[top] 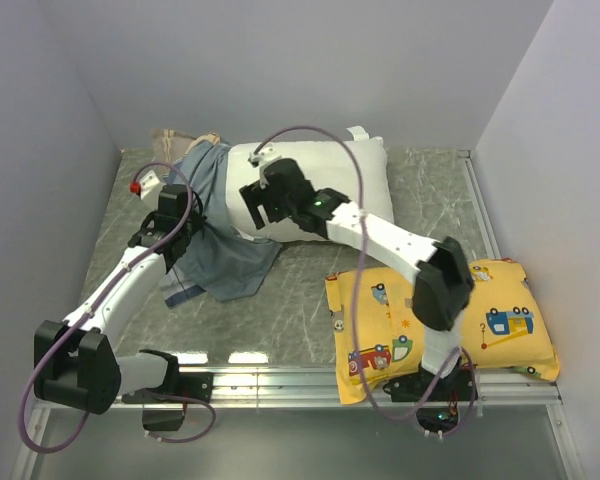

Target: Remove the pillowcase from the pillow

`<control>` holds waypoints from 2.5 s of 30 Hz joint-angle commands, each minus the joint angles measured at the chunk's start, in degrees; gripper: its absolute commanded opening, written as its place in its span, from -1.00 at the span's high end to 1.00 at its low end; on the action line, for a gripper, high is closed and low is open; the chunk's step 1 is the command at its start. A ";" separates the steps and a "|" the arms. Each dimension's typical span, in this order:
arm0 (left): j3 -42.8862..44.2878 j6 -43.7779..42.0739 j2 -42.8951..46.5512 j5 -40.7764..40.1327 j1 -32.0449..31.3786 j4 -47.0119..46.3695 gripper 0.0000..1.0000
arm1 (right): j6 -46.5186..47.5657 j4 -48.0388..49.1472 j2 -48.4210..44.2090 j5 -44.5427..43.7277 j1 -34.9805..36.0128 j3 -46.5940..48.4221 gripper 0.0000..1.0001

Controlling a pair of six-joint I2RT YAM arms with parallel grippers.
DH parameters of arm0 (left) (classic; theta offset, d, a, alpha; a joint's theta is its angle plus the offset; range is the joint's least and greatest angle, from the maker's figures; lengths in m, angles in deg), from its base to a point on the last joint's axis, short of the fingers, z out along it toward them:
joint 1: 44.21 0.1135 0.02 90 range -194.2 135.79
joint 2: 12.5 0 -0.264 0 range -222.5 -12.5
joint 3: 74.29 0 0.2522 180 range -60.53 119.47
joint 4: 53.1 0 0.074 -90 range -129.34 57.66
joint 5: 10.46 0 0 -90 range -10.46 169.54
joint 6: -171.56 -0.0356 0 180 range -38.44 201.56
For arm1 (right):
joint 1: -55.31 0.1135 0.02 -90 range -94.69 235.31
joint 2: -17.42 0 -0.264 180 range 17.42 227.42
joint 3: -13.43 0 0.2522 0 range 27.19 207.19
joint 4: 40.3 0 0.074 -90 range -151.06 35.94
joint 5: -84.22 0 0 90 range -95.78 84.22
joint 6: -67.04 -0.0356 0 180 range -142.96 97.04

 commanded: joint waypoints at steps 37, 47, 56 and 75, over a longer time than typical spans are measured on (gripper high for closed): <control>36.50 -15.02 -15.93 12.85 4.81 8.22 -0.38 | -18.25 3.92 -5.18 6.80 -17.84 -9.29 1.00; 14.57 5.27 -2.04 -10.71 -19.71 8.50 -0.58 | -19.66 4.54 -3.86 6.98 -16.53 -7.00 1.00; 9.24 13.72 -11.23 -12.84 -27.11 -2.59 -0.85 | -18.61 3.31 -4.04 5.57 -15.38 -6.65 1.00; -6.75 19.61 -2.03 -12.83 0.56 6.64 0.99 | -17.81 -2.57 -6.23 6.45 -28.73 1.34 1.00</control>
